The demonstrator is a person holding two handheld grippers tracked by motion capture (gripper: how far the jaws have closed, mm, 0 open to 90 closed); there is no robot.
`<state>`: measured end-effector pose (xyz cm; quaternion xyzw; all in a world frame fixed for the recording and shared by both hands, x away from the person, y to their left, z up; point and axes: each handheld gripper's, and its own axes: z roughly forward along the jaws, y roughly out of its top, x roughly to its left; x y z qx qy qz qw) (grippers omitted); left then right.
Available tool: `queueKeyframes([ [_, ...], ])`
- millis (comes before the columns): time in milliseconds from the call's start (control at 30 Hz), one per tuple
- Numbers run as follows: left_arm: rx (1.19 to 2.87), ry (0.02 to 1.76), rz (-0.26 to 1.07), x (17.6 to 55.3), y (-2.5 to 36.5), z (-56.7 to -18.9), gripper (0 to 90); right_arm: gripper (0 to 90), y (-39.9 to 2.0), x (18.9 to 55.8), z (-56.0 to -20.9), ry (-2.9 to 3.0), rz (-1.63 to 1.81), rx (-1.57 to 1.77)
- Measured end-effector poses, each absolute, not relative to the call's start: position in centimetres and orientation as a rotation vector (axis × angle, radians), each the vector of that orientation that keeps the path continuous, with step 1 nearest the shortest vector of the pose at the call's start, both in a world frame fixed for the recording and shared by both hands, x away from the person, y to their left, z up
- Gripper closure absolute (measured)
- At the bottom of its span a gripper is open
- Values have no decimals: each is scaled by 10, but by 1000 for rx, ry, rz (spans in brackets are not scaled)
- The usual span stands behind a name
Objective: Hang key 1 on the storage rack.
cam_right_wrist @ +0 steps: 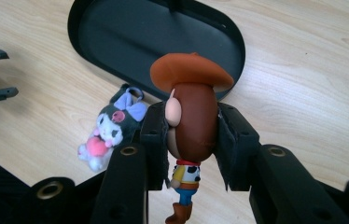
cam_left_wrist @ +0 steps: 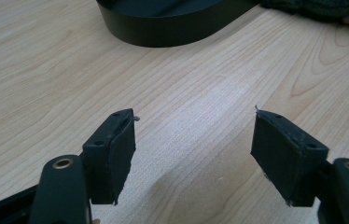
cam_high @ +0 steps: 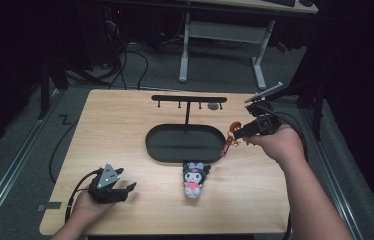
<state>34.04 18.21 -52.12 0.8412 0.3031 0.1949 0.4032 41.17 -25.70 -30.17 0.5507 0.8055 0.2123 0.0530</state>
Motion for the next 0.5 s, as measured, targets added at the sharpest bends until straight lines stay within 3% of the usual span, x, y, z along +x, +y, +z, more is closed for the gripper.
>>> queueKeyframes([
  [500, 2117, 755, 506, 342, 183, -519, 299, 669, -252, 445, -287, 2413, 667, 1668],
])
